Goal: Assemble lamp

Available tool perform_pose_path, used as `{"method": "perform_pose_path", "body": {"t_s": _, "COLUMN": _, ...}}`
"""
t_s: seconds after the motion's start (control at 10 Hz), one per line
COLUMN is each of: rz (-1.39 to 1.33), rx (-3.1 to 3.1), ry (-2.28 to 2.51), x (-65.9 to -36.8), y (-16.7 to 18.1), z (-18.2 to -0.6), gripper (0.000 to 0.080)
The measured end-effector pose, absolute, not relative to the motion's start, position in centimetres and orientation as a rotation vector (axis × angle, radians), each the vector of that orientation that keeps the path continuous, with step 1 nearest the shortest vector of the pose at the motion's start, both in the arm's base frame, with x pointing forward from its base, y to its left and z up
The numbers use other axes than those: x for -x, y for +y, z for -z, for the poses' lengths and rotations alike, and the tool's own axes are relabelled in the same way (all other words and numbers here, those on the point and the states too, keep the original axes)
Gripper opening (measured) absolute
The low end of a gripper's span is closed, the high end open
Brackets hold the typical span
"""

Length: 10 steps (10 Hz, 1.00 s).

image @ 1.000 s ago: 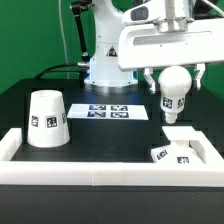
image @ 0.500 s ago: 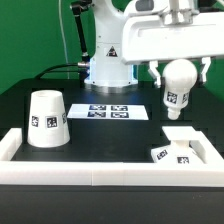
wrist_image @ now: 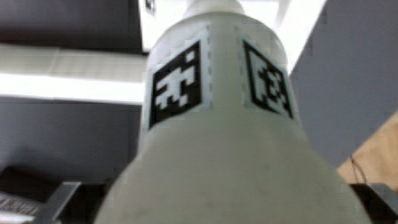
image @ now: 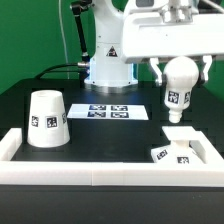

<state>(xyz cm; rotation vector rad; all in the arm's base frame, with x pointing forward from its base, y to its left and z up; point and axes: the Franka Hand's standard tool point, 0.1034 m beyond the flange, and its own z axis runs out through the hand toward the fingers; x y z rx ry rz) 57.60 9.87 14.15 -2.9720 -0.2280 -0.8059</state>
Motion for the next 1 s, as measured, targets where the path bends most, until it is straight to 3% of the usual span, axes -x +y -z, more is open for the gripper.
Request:
{"method": "perform_pose_path", "body": {"t_s": 0.2, "rz": 0.816, "rx": 2.962, "ry": -0.227, "x": -59.3, "y": 10.1, "z": -15.7, "gripper": 0.0576}}
{"method": "perform_pose_path", "body": {"t_s": 0.6, "rz": 0.853, "rx": 2.96, "ry": -0.228, "x": -59.0, "y": 9.9, "z": -14.9, "gripper": 0.0576}}
{"method": "perform_pose_path", "body": {"t_s": 1.0, "rz": 0.866, "rx": 2.958, "ry": -0.23, "x": -60.7, "y": 9.8, "z": -14.3, "gripper": 0.0576}}
